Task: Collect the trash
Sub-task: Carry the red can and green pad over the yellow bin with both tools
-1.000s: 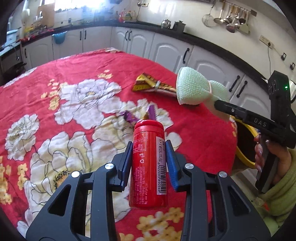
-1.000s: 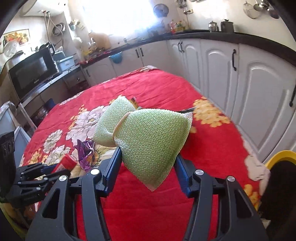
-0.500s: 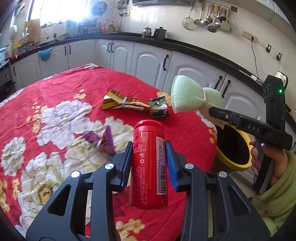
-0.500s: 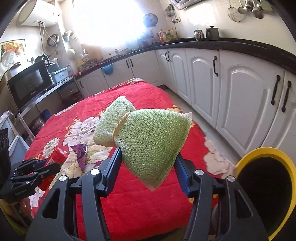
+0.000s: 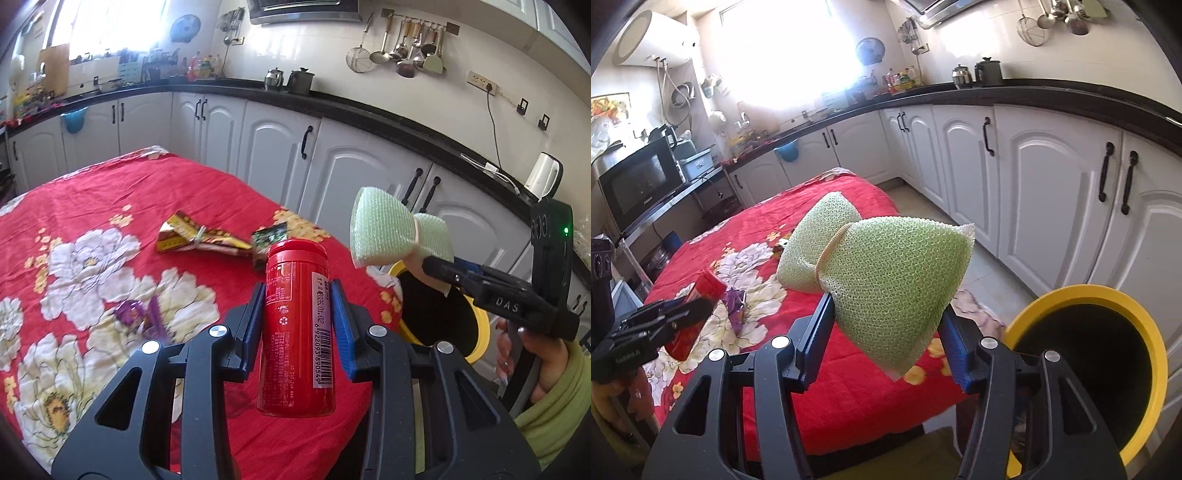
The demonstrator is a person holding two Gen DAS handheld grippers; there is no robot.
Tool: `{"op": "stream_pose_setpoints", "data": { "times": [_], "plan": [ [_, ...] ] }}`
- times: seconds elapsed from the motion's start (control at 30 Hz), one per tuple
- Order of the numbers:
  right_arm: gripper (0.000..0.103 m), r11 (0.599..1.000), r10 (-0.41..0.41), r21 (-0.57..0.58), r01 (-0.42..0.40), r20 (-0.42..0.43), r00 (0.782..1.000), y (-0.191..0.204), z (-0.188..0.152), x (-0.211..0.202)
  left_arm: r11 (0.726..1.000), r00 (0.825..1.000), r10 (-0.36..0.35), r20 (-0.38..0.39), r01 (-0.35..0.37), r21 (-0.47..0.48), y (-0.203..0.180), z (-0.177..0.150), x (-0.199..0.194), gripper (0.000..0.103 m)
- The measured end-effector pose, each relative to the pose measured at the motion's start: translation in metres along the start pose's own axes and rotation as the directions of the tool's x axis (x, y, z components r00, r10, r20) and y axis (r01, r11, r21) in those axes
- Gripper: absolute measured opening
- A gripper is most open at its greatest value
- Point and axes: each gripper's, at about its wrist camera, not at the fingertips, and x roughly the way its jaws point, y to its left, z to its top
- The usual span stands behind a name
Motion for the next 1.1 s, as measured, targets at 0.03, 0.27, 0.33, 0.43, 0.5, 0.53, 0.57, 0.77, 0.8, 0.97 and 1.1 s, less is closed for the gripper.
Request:
{"op": "stream_pose_setpoints", "data": {
  "times": [0.03, 0.27, 0.33, 0.43, 0.5, 0.53, 0.57, 0.77, 0.8, 0.97, 1.1],
  "plan": [
    [0.053, 1.0, -0.005, 0.002, 0.005, 0.002, 1.0, -0.004, -0.001, -0.003, 1.0, 1.0, -0.002, 0.004, 0.002, 0.005, -0.004, 0.002, 0.001, 0.027],
    [0.053, 0.999, -0.032, 0.028, 0.032, 0.016, 0.999, -0.025, -0.007, -0.019, 0.999, 0.999, -0.031, 0.015, 0.03, 0.012, -0.022, 0.012, 0.007, 0.027],
    [0.053, 0.998, -0.04, 0.039, 0.039, 0.021, 0.999, -0.031, -0.009, -0.023, 0.999, 0.999, -0.038, 0.018, 0.038, 0.014, -0.026, 0.014, 0.009, 0.027],
    [0.053, 0.997, -0.055, 0.053, 0.053, 0.028, 0.998, -0.041, -0.011, -0.03, 0.998, 0.998, -0.055, 0.021, 0.054, 0.02, -0.036, 0.018, 0.014, 0.027],
    [0.053, 0.996, -0.066, 0.064, 0.063, 0.036, 0.997, -0.048, -0.012, -0.035, 0.998, 0.998, -0.063, 0.021, 0.062, 0.023, -0.042, 0.019, 0.016, 0.027],
    [0.053, 0.995, -0.073, 0.068, 0.07, 0.041, 0.997, -0.05, -0.013, -0.038, 0.997, 0.998, -0.067, 0.021, 0.067, 0.025, -0.045, 0.019, 0.017, 0.027],
    [0.053, 0.995, -0.078, 0.071, 0.075, 0.045, 0.996, -0.053, -0.013, -0.04, 0.997, 0.997, -0.074, 0.02, 0.074, 0.028, -0.049, 0.02, 0.019, 0.027],
    [0.053, 0.989, -0.117, 0.099, 0.111, 0.067, 0.991, -0.073, -0.013, -0.055, 0.993, 0.994, -0.106, 0.01, 0.105, 0.053, -0.07, 0.02, 0.03, 0.027],
    [0.053, 0.988, -0.124, 0.104, 0.116, 0.069, 0.99, -0.076, -0.014, -0.058, 0.992, 0.994, -0.11, 0.008, 0.109, 0.057, -0.074, 0.019, 0.032, 0.027],
    [0.053, 0.979, -0.16, 0.137, 0.149, 0.076, 0.984, -0.096, -0.019, -0.069, 0.989, 0.992, -0.13, -0.007, 0.13, 0.073, -0.088, 0.016, 0.041, 0.027],
    [0.053, 0.972, -0.188, 0.16, 0.174, 0.077, 0.979, -0.109, -0.025, -0.077, 0.985, 0.989, -0.143, -0.019, 0.145, 0.089, -0.097, 0.013, 0.045, 0.027]
  ]
}}
